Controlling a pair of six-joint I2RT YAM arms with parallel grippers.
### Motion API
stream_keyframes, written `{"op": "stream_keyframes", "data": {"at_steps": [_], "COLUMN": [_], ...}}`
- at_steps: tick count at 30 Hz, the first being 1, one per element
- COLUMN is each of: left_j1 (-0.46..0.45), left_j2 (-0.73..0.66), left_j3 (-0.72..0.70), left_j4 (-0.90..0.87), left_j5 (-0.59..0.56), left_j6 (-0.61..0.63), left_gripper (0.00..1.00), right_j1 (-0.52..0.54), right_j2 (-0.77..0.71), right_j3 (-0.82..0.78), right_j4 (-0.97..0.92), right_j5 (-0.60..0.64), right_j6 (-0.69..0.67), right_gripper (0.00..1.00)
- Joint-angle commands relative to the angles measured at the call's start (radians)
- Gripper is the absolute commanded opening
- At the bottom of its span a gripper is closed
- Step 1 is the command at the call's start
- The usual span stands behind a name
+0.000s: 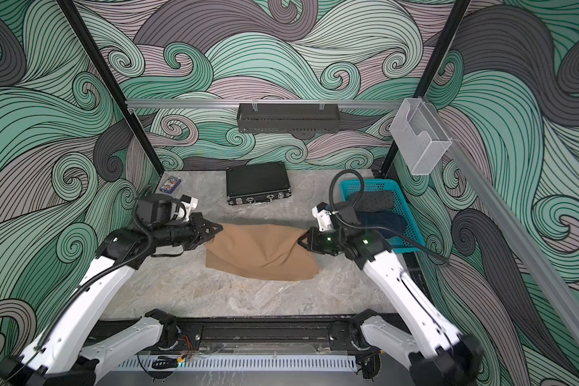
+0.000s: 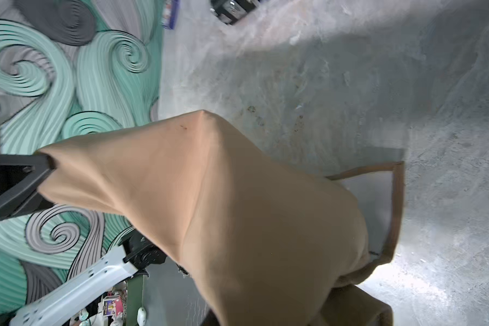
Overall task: Roll up the skirts
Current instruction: Flatten out the skirt at the center of the board, then fold the skirt at the center of the board.
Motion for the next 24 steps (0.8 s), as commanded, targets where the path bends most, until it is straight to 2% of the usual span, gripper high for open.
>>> {"op": "stream_keyframes", "data": {"at_steps": [1,2,3,4,5,8,10,12,15,17,19,21,24], "left_j1": [0.133,0.175,0.208,0.232,0.269,0.298,0.313,0.314,0.315,0.315,0.314,0.314,0.318], "left_j2": [0.214,0.298,0.401,0.49,0.583,0.732,0.727,0.674,0.59,0.574,0.588,0.589,0.574], "left_j3": [0.059,0.095,0.149,0.205,0.297,0.457,0.445,0.37,0.198,0.117,0.088,0.04,-0.016], "left_j4": [0.137,0.164,0.183,0.179,0.094,-0.065,-0.103,-0.086,-0.001,0.019,-0.021,-0.019,-0.007], "left_j5": [0.013,-0.002,-0.008,-0.001,0.033,0.047,0.042,0.019,0.018,0.027,0.031,0.051,0.002], "left_j6": [-0.103,-0.125,-0.129,-0.117,-0.091,0.029,0.086,0.109,0.112,0.119,0.146,0.15,0.157], "left_gripper": [0.14,0.33,0.47,0.53,0.57,0.59,0.6,0.61,0.64,0.64,0.64,0.64,0.64], "right_j1": [-0.061,-0.087,-0.116,-0.142,-0.166,-0.195,-0.192,-0.185,-0.153,-0.123,-0.1,-0.079,-0.065], "right_j2": [0.295,0.403,0.499,0.572,0.644,0.689,0.635,0.559,0.464,0.43,0.416,0.411,0.455], "right_j3": [0.173,0.249,0.325,0.381,0.447,0.511,0.453,0.328,0.117,0.011,-0.068,-0.129,-0.17], "right_j4": [0.003,0.002,0.011,0.026,0.012,-0.013,0.015,0.101,0.217,0.252,0.297,0.333,0.365], "right_j5": [-0.01,0.005,-0.015,-0.022,-0.004,0.072,0.118,0.088,0.026,0.026,-0.011,0.012,0.001], "right_j6": [-0.049,-0.039,-0.015,0.004,0.015,-0.02,-0.044,-0.043,-0.024,-0.006,0.006,0.033,0.051], "right_gripper": [0.25,0.33,0.44,0.49,0.54,0.68,0.75,0.78,0.78,0.77,0.74,0.73,0.7]}}
